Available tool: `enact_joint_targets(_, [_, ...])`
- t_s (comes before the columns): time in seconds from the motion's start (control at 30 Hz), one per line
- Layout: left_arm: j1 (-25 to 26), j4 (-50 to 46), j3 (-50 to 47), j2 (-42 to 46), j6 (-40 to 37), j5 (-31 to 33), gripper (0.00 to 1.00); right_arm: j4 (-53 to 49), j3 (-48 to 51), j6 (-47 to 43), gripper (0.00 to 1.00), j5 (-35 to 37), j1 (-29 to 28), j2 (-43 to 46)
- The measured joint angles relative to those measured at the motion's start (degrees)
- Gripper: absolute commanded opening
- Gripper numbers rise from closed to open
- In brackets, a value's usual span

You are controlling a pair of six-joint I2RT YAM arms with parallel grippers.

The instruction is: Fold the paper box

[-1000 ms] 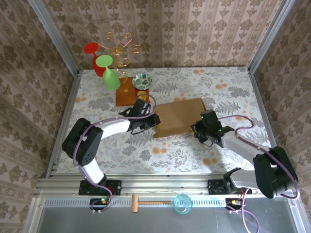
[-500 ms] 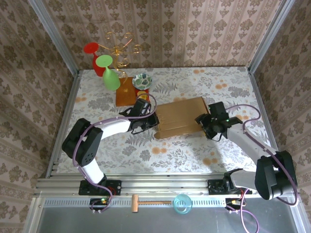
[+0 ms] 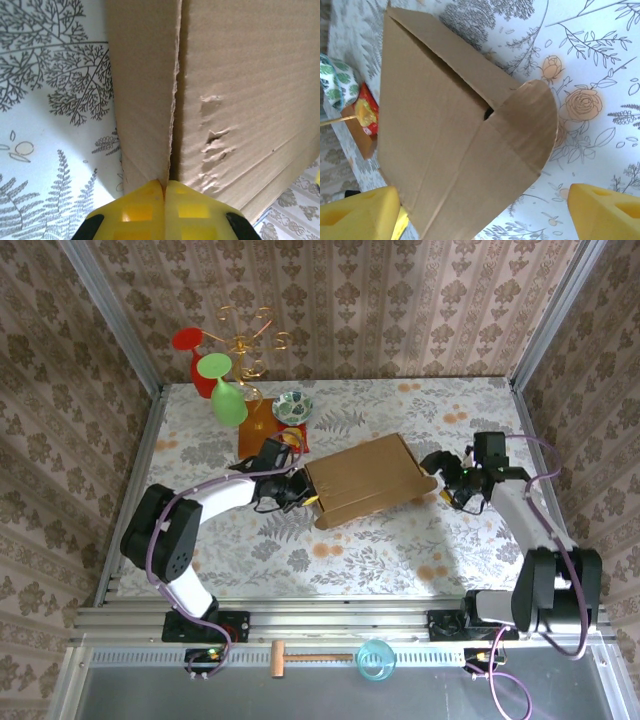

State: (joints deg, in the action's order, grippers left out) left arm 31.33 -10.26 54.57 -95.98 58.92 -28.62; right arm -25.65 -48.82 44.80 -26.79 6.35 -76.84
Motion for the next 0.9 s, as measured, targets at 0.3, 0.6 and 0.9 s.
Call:
enact_joint_targets(0.3, [-1.1, -2.1, 0.7, 0.1, -0.2, -1.9, 0.00, 8.4, -0.6, -8.1, 0.94, -12.7, 7.7, -16.7])
enact_joint_targets(0.6, [-1.1, -4.3, 1.4, 5.8, 0.1, -0.5, 0.07, 13.9, -4.4, -7.3, 0.94, -16.4, 5.7, -23.4])
enact_joint_targets(0.9, [-2.2, -2.9, 0.8, 6.3, 2.0, -0.3, 0.00, 20.0, -3.5, -3.5, 0.94, -21.1, 2.5, -25.4])
